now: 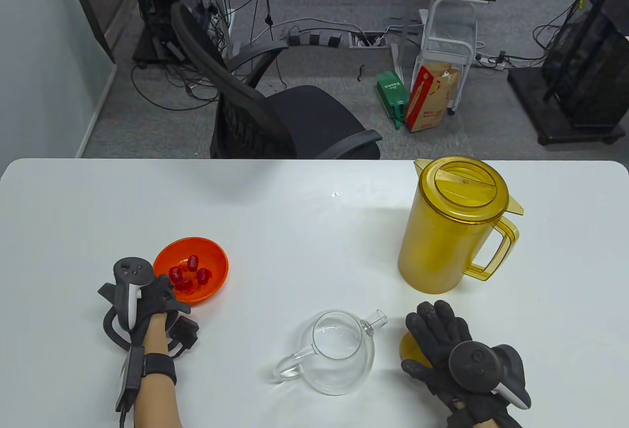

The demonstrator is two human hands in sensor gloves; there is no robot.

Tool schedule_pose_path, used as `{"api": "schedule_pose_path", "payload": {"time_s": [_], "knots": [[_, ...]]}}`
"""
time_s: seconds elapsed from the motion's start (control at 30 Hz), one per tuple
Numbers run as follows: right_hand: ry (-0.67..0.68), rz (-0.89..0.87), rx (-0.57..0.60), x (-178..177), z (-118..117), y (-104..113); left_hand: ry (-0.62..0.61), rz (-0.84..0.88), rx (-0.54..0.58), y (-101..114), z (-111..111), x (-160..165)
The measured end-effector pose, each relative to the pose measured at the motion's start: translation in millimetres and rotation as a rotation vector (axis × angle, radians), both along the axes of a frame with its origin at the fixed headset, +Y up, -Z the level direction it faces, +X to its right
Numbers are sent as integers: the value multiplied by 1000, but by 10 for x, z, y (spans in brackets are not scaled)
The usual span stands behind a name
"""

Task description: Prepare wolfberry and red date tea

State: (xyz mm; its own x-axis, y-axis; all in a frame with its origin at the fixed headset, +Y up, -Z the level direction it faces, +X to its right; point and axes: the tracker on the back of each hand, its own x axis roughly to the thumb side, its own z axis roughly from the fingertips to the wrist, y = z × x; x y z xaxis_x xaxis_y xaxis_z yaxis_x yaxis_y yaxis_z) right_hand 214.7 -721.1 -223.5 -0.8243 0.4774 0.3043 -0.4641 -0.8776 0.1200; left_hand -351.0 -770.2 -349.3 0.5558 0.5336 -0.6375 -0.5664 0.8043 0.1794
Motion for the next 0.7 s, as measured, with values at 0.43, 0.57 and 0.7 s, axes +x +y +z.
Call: {"api": "schedule_pose_path", "payload": {"time_s": [0.43, 0.57, 0.7], "knots": [[-19, -7, -21, 23, -1, -14, -327, 75, 365, 699, 199, 742], [-16, 0, -25, 23, 5, -16, -430, 68, 406, 788, 257, 1095], [-11, 11, -19, 19, 13, -14, -475, 80, 418, 813, 297, 1376]]}}
